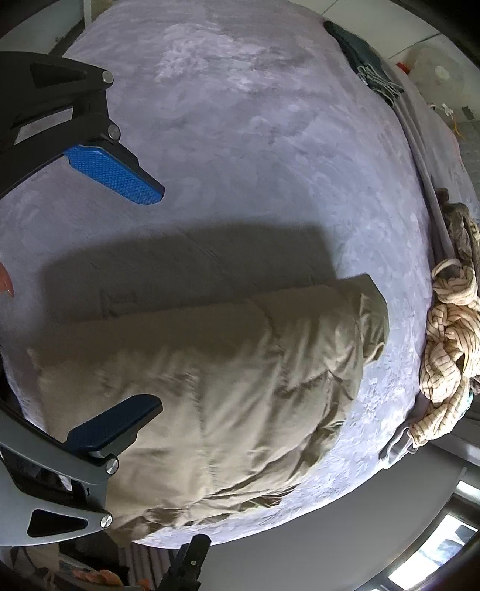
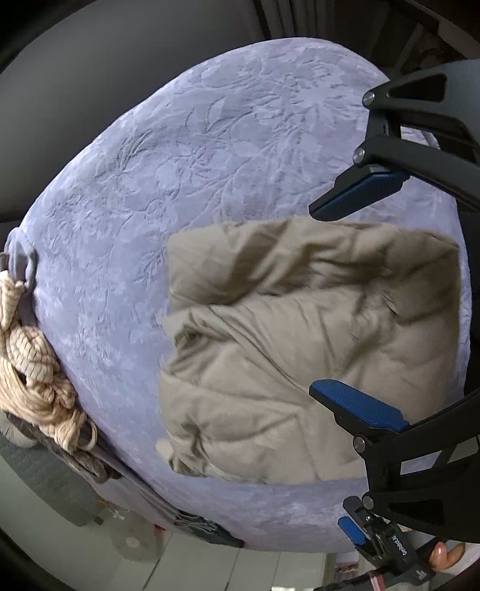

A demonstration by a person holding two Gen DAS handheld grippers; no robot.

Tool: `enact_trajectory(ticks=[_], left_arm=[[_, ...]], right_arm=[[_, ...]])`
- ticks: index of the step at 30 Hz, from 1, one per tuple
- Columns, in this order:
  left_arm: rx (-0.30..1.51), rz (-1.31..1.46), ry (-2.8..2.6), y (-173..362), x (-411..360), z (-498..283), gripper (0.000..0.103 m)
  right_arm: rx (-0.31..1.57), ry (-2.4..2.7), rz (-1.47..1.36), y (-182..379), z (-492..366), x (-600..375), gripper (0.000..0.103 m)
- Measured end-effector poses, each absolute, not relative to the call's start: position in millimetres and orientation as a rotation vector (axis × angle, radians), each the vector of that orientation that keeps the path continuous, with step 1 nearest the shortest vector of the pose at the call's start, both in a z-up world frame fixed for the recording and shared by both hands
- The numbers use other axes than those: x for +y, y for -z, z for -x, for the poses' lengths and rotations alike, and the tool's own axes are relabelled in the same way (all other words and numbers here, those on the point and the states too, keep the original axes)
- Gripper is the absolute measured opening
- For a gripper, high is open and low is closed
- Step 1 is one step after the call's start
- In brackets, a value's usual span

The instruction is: Fold large clothes

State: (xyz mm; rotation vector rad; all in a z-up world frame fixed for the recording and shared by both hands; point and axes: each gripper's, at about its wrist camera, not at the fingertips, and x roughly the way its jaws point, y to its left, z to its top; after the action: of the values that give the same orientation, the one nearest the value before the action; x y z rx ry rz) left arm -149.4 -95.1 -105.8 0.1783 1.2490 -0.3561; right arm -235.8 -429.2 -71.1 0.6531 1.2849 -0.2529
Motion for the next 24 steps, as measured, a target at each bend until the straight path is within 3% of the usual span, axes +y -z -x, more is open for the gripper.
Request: enact_trajectory(ticks=[13,24], left_arm=[[1.32,-0.2,0.364,131,-139,123,0.103],[1.356,-0.095,0.444,140,-136,107,0.103]], right_arm=[[1.363,0.255,-0.724,119,224,-482,0.09],[1.358,0.139,-1.005,172,235,-504,0.09]])
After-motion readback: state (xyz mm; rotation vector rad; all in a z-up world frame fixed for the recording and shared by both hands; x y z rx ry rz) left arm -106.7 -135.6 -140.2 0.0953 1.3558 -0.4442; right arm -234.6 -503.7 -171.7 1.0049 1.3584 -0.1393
